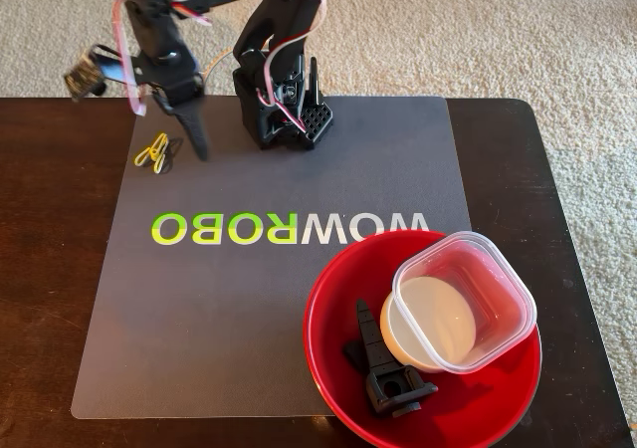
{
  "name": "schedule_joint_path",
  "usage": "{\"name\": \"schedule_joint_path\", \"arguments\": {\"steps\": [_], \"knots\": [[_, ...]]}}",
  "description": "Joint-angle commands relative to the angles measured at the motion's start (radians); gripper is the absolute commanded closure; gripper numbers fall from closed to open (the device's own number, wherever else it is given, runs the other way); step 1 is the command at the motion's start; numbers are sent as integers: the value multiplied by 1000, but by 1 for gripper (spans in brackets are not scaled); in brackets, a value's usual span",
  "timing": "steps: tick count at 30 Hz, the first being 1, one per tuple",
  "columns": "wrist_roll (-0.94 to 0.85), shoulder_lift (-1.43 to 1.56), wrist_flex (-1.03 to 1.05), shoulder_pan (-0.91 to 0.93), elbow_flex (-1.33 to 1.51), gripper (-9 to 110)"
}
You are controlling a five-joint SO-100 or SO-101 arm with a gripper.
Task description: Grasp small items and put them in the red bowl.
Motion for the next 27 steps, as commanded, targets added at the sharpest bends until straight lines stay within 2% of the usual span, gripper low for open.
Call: {"name": "schedule_joint_path", "arguments": {"steps": [1, 7, 9, 12, 15, 18, 27], "knots": [[-172, -20, -20, 117, -18, 71], [-571, -58, -147, 161, 21, 75], [-724, -169, -206, 149, -44, 77], [-853, -407, -206, 121, -219, 78], [-894, -649, -196, 152, -423, 80], [-879, -756, -195, 189, -482, 82], [-804, -594, -195, 204, -293, 83]]}}
